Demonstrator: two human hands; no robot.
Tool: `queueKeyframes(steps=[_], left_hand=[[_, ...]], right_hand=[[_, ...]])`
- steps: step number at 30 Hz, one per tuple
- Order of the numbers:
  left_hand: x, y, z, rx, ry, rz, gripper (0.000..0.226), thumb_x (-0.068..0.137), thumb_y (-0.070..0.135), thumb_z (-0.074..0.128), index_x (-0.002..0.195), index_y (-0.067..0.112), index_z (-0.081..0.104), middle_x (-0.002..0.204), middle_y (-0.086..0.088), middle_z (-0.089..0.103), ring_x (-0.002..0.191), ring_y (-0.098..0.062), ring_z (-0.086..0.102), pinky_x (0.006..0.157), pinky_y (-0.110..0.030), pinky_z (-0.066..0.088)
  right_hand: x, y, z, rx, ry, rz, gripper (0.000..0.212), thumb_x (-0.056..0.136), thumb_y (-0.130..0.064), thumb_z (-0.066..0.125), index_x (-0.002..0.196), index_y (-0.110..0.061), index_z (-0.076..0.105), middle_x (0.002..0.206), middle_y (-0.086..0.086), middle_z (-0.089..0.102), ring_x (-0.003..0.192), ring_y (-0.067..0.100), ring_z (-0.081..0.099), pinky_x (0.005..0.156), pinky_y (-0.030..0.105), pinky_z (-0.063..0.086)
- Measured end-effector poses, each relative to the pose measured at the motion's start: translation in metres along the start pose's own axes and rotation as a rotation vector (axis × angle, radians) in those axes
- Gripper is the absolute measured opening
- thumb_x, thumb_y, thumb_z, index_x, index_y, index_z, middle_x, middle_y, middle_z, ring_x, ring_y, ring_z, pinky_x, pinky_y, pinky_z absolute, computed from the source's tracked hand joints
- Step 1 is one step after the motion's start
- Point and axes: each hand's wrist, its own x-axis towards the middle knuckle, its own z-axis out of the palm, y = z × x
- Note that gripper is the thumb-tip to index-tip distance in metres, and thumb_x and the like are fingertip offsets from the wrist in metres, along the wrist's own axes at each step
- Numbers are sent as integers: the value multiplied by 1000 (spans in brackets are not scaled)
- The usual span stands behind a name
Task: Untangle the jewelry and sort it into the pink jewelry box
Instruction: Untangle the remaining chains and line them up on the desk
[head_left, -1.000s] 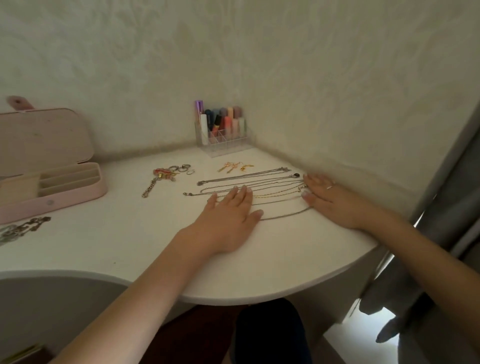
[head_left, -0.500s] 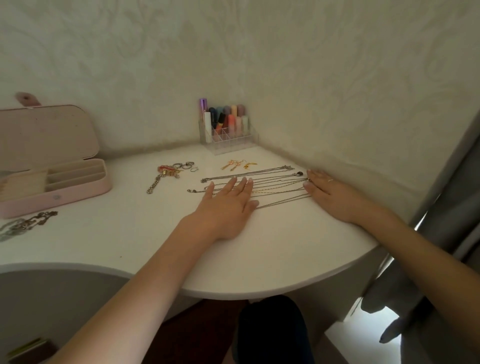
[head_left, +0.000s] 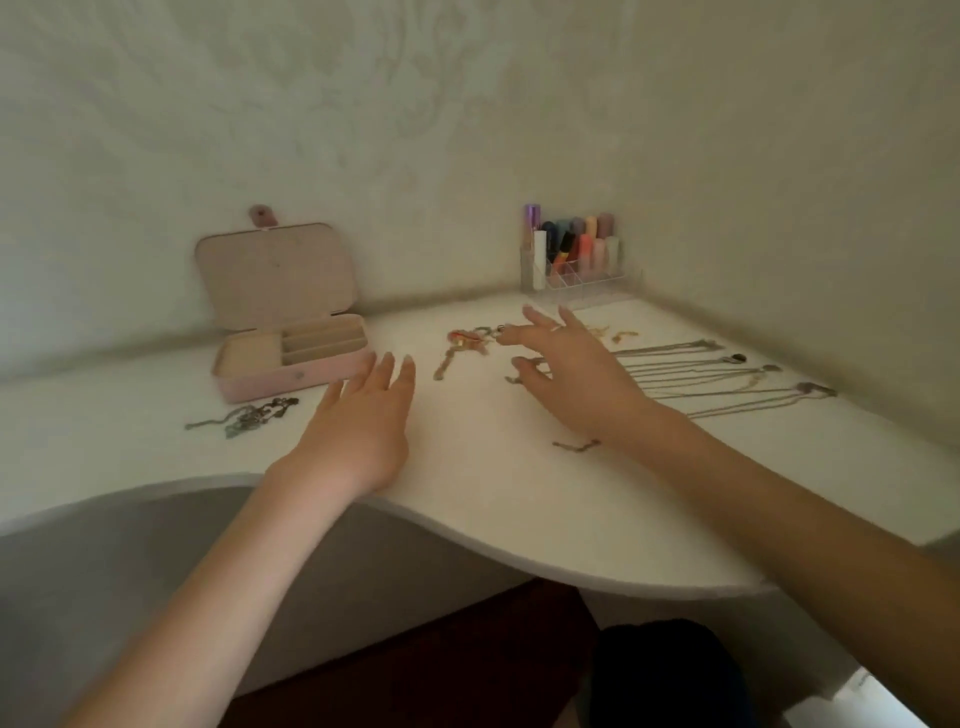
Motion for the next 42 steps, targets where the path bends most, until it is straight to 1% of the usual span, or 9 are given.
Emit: queueKeyframes(steps=[5,11,17,23,26,33,38,40,42], left_hand=[[-24,-89,8,-38,144,-275,40,91,4,39,129,6,50,131,-20,50,120,-39,47,97,-48,43],[-28,-134,22,-125,300,-291,22,91,23,53,103,18,71,99,-17,67,91,-39,60,78,-45,50],[-22,-126,25,-385,558,-243,9,92,11,52,91,5,59,83,-13,64,79,-31,56,69,-41,45],[-6,-124,3,-1023,691,-480,18,98,11,37,82,13,44,71,5,55,63,-6,50,50,-13,37],[6,-133,8,-1242,728,-531,19,97,13,39,79,17,44,69,-2,59,61,-16,53,54,-30,42],[6,-142,16,-1349,788,-596,15,97,14,42,82,16,45,65,1,50,47,-9,43,48,-27,36],[5,-140,22,-1073,724,-534,15,91,18,50,77,15,53,70,1,54,64,-17,48,64,-27,40],[4,-138,22,-956,753,-560,11,90,15,50,81,10,54,72,4,53,68,-15,47,57,-17,35],[4,-136,22,-853,757,-573,8,88,11,50,82,8,54,77,1,54,77,-21,49,57,-23,28]], right_hand=[[55,-82,65,94,-265,-204,40,95,-7,44,132,-18,53,144,7,46,136,25,37,116,36,21],[83,-141,120,109,-327,-285,35,94,-11,42,124,-15,61,126,15,60,115,32,55,94,42,46],[93,-131,127,165,-159,-245,16,88,-9,54,90,-8,70,95,13,67,91,29,60,74,35,44],[98,-121,127,298,-142,-89,14,88,-7,57,93,-4,69,96,12,67,92,25,60,84,37,46],[100,-117,126,314,-145,-61,15,88,-6,57,95,-6,70,96,10,69,93,23,60,85,37,47],[100,-107,128,233,-112,-43,12,89,-11,57,92,-1,64,94,14,66,91,30,58,80,40,46],[98,-108,119,260,-154,-10,11,87,-14,64,92,-5,67,94,11,67,87,23,57,74,28,40],[98,-107,116,256,-192,29,12,87,-16,65,89,-4,66,93,12,67,86,23,57,73,28,39],[98,-105,115,219,-227,29,13,89,-17,63,90,-3,64,96,15,65,92,27,57,75,30,39]])
